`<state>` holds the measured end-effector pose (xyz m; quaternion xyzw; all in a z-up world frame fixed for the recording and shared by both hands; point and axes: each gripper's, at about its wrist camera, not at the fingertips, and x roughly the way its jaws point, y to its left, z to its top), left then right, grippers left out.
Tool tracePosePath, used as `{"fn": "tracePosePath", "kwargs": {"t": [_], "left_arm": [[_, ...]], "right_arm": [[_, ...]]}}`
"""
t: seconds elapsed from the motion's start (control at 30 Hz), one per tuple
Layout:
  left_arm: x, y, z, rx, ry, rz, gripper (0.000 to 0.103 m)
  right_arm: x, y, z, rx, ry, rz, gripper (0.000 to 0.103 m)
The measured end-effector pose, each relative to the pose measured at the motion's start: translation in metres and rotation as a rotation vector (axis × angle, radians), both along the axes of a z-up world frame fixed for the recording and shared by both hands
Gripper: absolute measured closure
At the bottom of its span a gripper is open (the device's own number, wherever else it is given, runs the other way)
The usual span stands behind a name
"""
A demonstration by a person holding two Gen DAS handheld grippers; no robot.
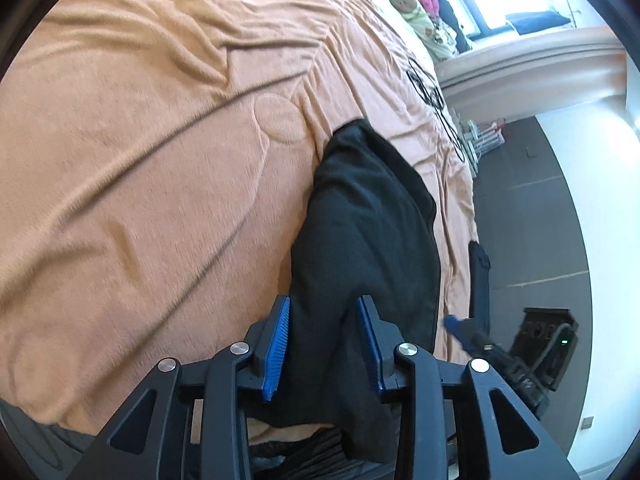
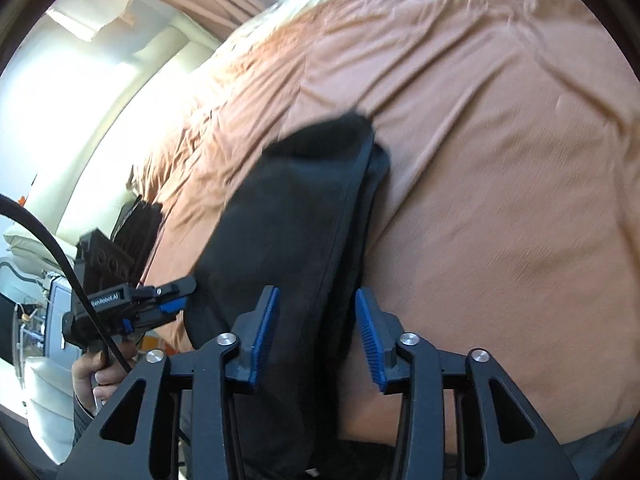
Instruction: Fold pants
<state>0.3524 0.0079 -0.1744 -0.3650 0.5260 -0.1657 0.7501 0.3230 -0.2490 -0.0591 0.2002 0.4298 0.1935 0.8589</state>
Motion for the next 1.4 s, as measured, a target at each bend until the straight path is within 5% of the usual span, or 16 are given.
{"fn": "tracePosePath", "kwargs": {"t": [0.5, 1.17, 1.2, 1.3, 1.4], "left_arm": [[0.019, 0.01, -0.005, -0.08, -0.024, 0.089, 0.063], [0.026, 0.013, -0.029, -0.203, 0.012, 0.183, 0.063], [0.026, 0.011, -0.031, -0.201, 0.016, 0.181, 0.063], [0.026, 0.007, -0.034, -0.191, 0.026, 0.172, 0.063], [0.026, 0.004, -0.039, -0.169, 0.04, 0.163, 0.069]], "right_arm": [[0.066, 0.067, 0.04, -0.215, -0.089, 0.127, 0.058], [0.184, 0.178, 0.002, -0.435, -0.031, 0.383, 0.058], [0.187, 0.181, 0.0, -0.446, -0.028, 0.386, 0.059], [0.198, 0.184, -0.005, -0.477, -0.02, 0.371, 0.092], [0.209, 0.169, -0.004, -0.453, -0.018, 0.27, 0.1]]}}
